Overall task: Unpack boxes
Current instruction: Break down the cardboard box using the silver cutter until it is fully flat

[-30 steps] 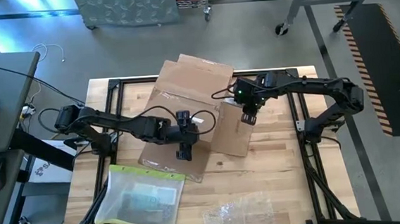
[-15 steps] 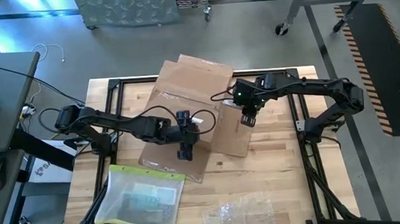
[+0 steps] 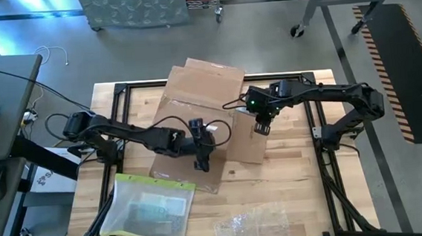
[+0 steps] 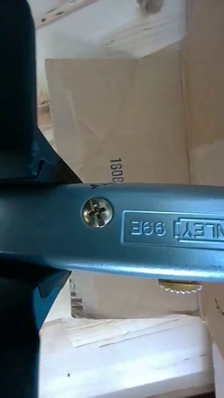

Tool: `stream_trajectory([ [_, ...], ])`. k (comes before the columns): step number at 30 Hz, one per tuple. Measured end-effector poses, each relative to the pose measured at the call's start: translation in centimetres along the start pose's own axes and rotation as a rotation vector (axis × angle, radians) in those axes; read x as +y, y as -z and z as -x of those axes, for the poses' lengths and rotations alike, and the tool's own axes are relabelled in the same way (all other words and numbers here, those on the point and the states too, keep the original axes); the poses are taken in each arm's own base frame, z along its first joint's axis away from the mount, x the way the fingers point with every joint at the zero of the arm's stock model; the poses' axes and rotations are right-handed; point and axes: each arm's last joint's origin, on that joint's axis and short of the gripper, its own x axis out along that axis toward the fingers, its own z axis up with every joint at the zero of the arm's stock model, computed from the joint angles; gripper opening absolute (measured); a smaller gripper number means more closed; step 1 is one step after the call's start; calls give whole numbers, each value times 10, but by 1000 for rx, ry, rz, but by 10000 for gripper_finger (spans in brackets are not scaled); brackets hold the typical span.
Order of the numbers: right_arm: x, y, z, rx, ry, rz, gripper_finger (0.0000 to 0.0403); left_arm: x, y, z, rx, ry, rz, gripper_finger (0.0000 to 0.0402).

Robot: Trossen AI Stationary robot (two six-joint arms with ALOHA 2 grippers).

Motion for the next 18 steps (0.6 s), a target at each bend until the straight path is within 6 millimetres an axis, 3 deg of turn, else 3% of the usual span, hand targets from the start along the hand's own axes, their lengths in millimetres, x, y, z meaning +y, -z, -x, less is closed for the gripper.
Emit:
stream_trajectory([
  [15,2,2,0,18,-79,21,93,-1,0,-2,-6,-43,100,257],
  [18,0,2,0,17,34,-10,93,-2,-2,-3,-22,-58,118,257],
])
